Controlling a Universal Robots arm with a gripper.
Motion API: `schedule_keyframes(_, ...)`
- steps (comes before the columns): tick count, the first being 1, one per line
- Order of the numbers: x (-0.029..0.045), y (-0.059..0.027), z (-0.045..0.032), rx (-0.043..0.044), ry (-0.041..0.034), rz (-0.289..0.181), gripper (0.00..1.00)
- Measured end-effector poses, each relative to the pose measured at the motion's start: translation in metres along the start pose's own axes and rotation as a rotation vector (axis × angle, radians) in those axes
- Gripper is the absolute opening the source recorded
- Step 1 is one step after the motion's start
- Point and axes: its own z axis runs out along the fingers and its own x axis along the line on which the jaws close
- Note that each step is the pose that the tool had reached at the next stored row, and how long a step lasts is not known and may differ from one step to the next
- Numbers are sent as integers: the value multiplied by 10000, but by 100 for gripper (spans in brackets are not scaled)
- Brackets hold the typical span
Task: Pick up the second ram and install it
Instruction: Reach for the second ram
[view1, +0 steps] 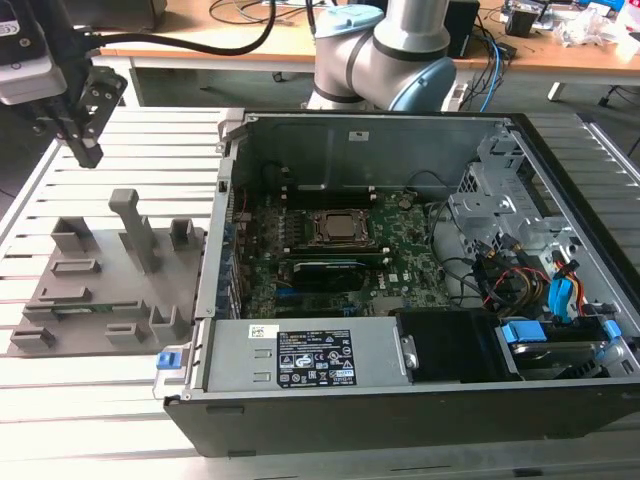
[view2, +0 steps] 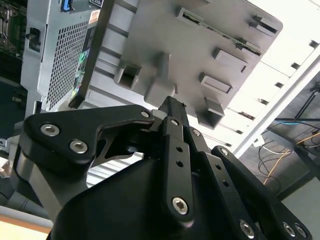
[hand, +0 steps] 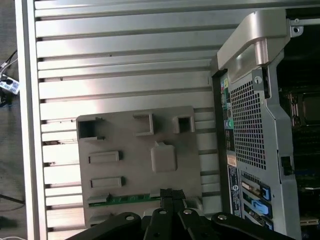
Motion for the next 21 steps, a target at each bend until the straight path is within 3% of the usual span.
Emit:
schedule_keyframes(10, 198, -15, 1, 0, 0, 0, 11)
schedule_keyframes(15, 338, -25, 3, 0, 0, 0, 11)
schedule_keyframes(21, 393, -54, 8, 0, 0, -1, 11)
